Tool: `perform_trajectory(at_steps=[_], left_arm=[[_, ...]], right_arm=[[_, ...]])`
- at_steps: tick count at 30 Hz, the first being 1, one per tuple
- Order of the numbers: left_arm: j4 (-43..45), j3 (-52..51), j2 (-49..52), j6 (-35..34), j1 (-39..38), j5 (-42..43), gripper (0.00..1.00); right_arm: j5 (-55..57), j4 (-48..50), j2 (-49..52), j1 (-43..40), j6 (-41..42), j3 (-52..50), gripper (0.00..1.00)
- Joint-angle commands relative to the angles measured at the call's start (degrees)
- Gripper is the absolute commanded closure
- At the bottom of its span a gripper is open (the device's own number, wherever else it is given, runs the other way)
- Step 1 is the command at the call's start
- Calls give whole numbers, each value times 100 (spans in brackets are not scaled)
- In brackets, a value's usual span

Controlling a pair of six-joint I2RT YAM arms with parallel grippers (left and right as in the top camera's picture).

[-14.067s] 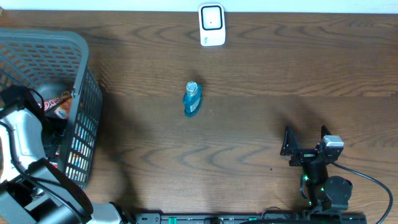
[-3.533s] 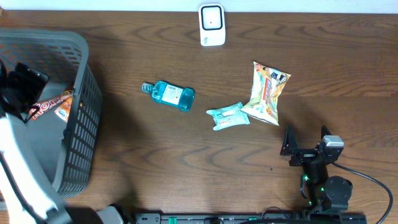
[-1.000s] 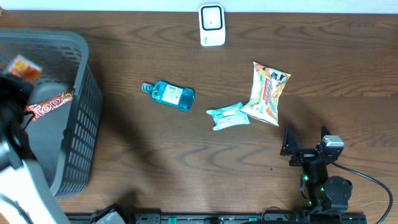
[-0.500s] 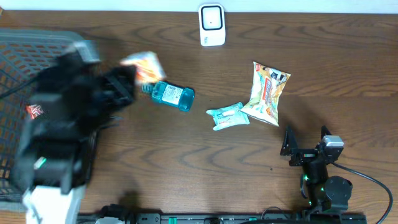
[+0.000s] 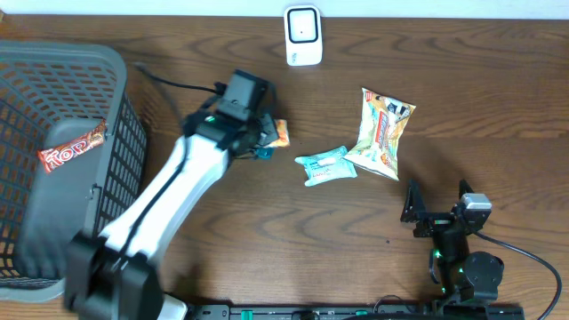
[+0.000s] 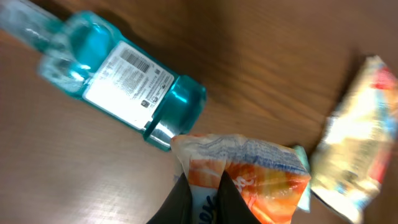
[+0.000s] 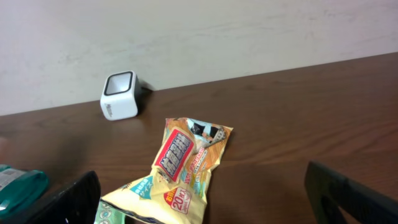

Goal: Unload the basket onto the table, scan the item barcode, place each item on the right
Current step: 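Carry the orange pack with the left gripper and drop it beside the bottle, then reach the left gripper into the basket and grasp the red chocolate bar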

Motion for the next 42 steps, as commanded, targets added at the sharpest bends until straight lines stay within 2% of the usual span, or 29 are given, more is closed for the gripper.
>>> perform_trajectory(at_steps=[1, 5, 13, 14, 15, 17, 18, 20, 21, 24, 27, 32, 37, 40, 42], left_arm=[[293, 9, 527, -254, -190, 157, 93], [525, 9, 938, -549, -374, 144, 93], [444, 9, 1351, -1172, -409, 208, 92], [428, 11, 1351, -1172, -409, 306, 86], [428, 15, 1327, -1172, -409, 396, 72], [343, 59, 1220, -1172, -409, 428, 29], [214, 118, 1123, -1167, -402, 417, 21], [-50, 282, 848, -1086, -391, 391, 14], [-155, 378, 662, -957, -385, 372, 7], [-302, 667, 66, -326, -330, 376, 2], [-332, 946, -671, 431, -210, 302, 1], [-348, 1080, -1878, 1102, 238, -863, 1], [-807, 1080, -2708, 1064, 1259, -2669, 1], [-1054, 1080, -2885, 748, 2194, -2907, 0], [-1191, 1078, -2885, 229, 2918, -2905, 0]], right_arm=[[22, -13, -31, 20, 42, -9, 1], [24, -13, -31, 20, 42, -9, 1], [22, -13, -31, 20, 42, -9, 1], [22, -13, -31, 20, 42, -9, 1], [22, -13, -31, 20, 42, -9, 1], [24, -13, -31, 20, 42, -9, 1], [22, -13, -31, 20, 42, -9, 1], [22, -13, -31, 20, 42, -9, 1], [24, -13, -31, 20, 42, -9, 1], [22, -13, -31, 20, 42, -9, 1], [22, -13, -31, 20, 42, -9, 1], [22, -13, -31, 20, 42, -9, 1], [22, -13, -31, 17, 42, -9, 1], [24, -13, -31, 20, 42, -9, 1], [22, -13, -31, 20, 42, -9, 1]])
